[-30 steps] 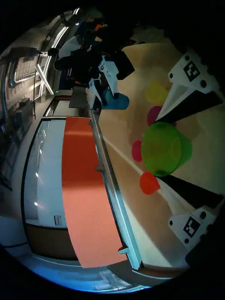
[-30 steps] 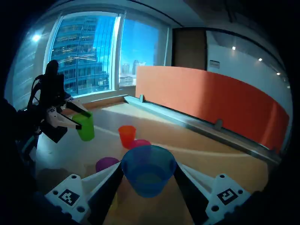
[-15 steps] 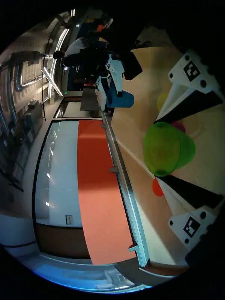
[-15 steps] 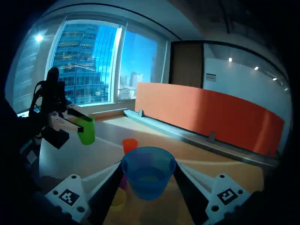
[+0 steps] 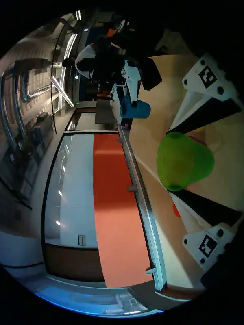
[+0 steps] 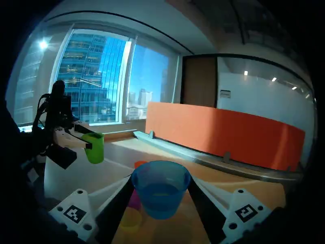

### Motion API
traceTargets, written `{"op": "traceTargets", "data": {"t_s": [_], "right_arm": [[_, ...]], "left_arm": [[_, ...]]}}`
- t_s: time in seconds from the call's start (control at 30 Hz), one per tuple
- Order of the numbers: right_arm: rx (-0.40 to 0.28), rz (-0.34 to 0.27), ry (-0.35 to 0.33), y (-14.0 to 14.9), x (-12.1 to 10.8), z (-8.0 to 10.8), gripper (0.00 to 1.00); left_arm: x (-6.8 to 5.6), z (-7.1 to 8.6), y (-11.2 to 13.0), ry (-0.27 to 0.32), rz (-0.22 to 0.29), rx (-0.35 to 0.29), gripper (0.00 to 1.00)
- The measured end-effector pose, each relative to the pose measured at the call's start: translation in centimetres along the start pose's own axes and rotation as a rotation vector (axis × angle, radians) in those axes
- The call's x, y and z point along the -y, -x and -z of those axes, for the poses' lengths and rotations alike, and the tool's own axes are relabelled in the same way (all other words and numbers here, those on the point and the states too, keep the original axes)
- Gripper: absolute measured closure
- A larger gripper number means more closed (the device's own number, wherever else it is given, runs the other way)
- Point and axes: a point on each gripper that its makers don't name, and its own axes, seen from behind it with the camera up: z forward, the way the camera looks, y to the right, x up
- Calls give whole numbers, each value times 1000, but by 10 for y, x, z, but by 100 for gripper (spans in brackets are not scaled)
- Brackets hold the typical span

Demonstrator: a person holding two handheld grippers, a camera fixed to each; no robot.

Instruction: Pour water

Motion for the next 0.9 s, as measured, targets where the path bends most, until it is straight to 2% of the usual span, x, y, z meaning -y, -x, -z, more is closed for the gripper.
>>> {"op": "traceTargets", "data": {"t_s": [0.6,0.9], "right_arm": [[-31,-38,-18,-11,6,2,8],[-24,-34,-13,-10,4,3,8]], "left_arm": [[-11,0,-14,15,-9,-44,9],[-16,-2,-15,29,-8,-52,10]]}}
